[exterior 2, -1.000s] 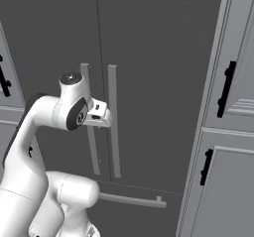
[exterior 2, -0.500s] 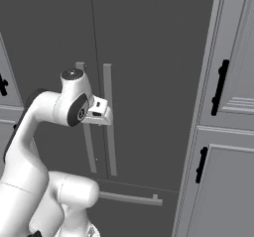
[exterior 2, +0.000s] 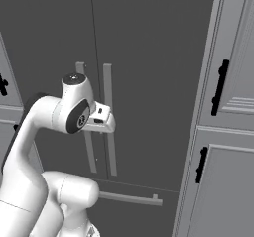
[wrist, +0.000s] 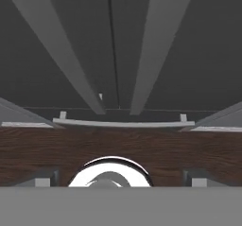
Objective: Grab a lemon wedge from the fridge and one ice cube from the ice bowl, and put them in the glass of lemonade.
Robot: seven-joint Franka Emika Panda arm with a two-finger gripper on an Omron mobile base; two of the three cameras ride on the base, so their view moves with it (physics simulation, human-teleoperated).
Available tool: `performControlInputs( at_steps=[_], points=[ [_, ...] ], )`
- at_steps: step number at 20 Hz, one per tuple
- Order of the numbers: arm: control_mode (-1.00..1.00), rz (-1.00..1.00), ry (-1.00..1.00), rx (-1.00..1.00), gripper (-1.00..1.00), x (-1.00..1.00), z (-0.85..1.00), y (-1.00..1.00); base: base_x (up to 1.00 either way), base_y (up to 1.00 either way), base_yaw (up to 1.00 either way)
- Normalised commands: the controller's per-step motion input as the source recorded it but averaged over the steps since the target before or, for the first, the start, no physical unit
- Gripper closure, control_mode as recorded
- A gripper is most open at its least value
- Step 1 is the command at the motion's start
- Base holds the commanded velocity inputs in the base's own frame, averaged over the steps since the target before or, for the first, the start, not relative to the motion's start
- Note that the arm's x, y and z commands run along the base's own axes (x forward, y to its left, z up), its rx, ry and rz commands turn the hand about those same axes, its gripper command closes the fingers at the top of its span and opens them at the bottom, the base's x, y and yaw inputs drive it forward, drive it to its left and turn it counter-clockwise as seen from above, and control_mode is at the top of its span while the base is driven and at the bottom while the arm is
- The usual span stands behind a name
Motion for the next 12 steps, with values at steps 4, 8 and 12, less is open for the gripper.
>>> performControlInputs(
  at_steps=[4, 8, 12],
  points=[
    [-1.00, 0.00, 0.00, 0.00, -1.00, -0.41, -0.16, 0.00, 0.00, 0.00, 0.00],
    [-1.00, 0.00, 0.00, 0.00, -1.00, -0.30, -0.13, 0.00, 0.00, 0.00, 0.00],
    [-1.00, 0.00, -0.06, 0.00, -1.00, -0.10, -0.03, -0.02, 0.00, 0.00, 0.00]
  ],
)
